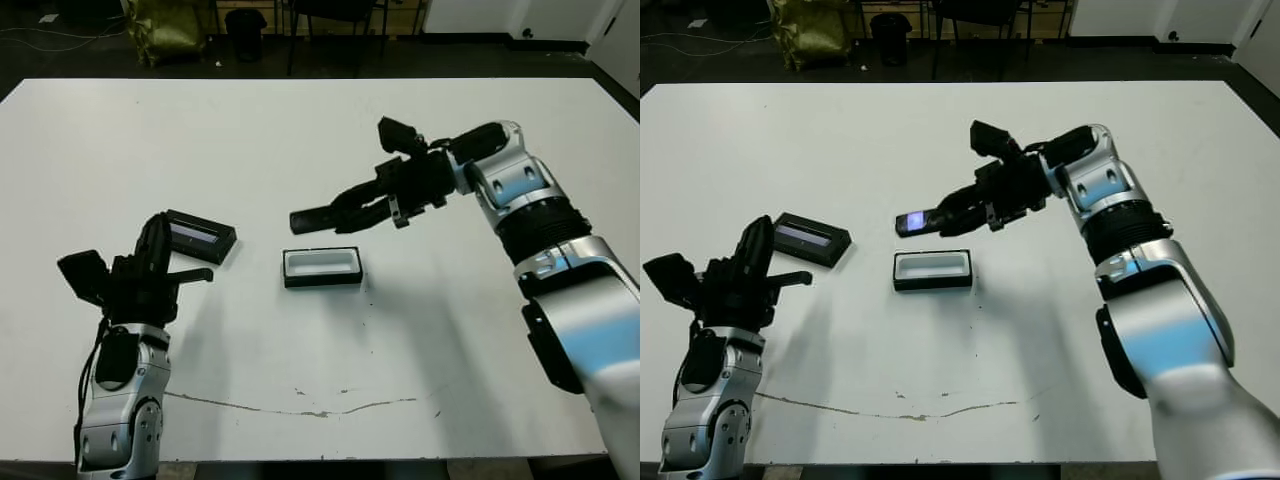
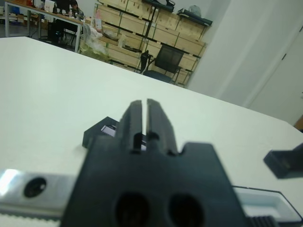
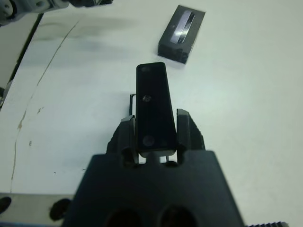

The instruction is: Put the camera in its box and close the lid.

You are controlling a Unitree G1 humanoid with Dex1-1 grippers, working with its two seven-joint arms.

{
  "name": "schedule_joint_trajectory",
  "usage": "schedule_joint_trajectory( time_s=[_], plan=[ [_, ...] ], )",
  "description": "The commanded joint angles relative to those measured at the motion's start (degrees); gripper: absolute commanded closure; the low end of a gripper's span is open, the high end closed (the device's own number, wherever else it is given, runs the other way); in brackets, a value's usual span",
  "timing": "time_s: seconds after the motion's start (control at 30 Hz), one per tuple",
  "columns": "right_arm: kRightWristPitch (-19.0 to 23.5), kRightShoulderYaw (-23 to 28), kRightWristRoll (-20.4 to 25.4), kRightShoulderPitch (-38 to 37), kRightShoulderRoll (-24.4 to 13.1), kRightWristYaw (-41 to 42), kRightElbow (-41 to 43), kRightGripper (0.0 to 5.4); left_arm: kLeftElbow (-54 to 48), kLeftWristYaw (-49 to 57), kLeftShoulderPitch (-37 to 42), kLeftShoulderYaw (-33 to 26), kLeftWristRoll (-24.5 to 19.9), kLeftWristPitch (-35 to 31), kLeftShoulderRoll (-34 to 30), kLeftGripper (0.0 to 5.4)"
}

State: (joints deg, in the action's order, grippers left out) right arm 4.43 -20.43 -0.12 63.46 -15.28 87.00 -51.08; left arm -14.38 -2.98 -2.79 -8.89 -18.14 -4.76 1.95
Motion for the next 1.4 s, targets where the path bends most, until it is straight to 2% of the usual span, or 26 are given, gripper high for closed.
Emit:
schedule_joint_trajectory(
  time_s=[0.03, 0.3, 0.4, 0.53, 0.67, 0.77, 0.9, 1.4],
  plan=[
    [-1.6, -0.7, -1.0, -1.9, 0.3, 1.1, -0.1, 4.84, 0.4, -0.1, -1.2, 0.0, 0.1, -0.9, -0.4, 5.40],
    [-1.5, -2.0, -4.0, -2.8, -0.6, 0.8, 0.8, 4.84, 0.7, 0.0, -1.3, 0.3, 0.9, -0.3, -0.3, 5.40],
    [-1.4, -1.3, -3.7, -3.2, -0.1, 0.6, 0.1, 4.84, 0.8, -0.2, -1.2, 0.1, 0.1, -0.4, -0.2, 5.40],
    [-1.9, -1.4, -4.9, -3.1, -0.6, -1.9, 0.7, 4.84, 0.4, 0.2, -1.3, 0.1, 0.1, -1.3, -0.2, 5.40],
    [-0.3, -1.2, -4.9, -2.9, -0.5, -2.4, 1.1, 4.84, 0.5, 0.2, -1.5, 0.4, 0.9, -0.6, -0.3, 5.40],
    [-1.3, -1.6, -5.5, -3.2, -0.6, -3.2, 2.2, 4.84, 1.0, -0.1, -1.4, 0.4, 1.1, 0.1, -0.3, 5.40],
    [0.0, -1.3, -5.4, -3.3, -0.1, -3.3, 1.9, 4.84, 0.3, 0.3, -1.5, 0.3, 0.5, -1.1, -0.2, 5.40],
    [0.3, -2.0, -5.9, -3.7, 1.5, -3.4, 1.0, 4.84, -0.1, 0.7, -1.7, 0.4, 0.6, -1.2, -0.1, 5.40]
  ],
)
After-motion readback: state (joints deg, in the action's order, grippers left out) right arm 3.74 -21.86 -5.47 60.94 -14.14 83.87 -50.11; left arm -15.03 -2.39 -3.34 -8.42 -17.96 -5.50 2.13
